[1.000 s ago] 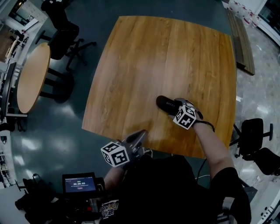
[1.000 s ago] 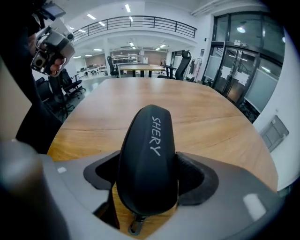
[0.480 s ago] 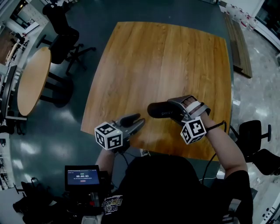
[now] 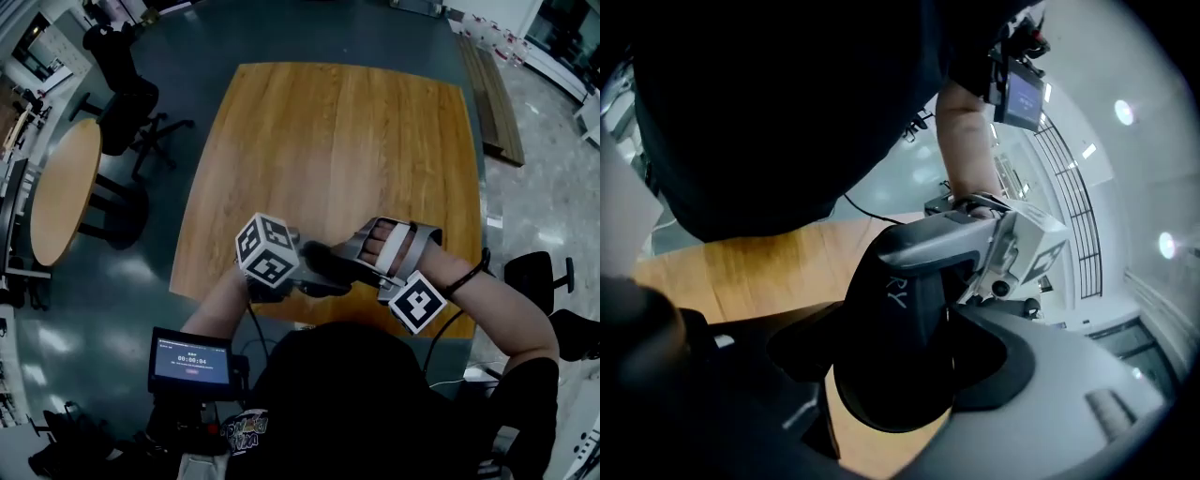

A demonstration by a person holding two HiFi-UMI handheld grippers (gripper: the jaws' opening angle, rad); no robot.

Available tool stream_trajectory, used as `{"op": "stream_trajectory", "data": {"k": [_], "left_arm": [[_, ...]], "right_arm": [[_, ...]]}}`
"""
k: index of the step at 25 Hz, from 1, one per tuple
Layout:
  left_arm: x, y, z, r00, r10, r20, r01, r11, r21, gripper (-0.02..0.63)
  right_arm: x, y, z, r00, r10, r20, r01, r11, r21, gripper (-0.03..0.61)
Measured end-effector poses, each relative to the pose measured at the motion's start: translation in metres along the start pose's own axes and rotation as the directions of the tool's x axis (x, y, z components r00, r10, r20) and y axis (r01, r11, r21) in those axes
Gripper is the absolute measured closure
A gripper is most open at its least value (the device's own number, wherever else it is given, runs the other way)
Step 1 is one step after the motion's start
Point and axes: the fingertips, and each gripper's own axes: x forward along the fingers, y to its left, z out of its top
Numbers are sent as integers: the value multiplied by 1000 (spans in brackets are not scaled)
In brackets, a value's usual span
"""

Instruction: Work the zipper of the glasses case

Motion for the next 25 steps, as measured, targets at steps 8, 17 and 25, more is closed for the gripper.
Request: {"op": "stream_trajectory", "data": {"k": [8,17,25], "left_arm": [[-20,-29,15,982,-61,177,37,990,134,336],[-25,-69,-7,990,9,-143,44,931,363,337],[-17,-51,-29,939,217,-266,-55,860,507,339]], "right_arm": [[-98,-46,-33,962,-152,227,-36,755,655,298],[-130,-70,9,684,-60,727,-661,372,652,426],[-81,-40,15,503,7,864,-864,-6,503,385]]}}
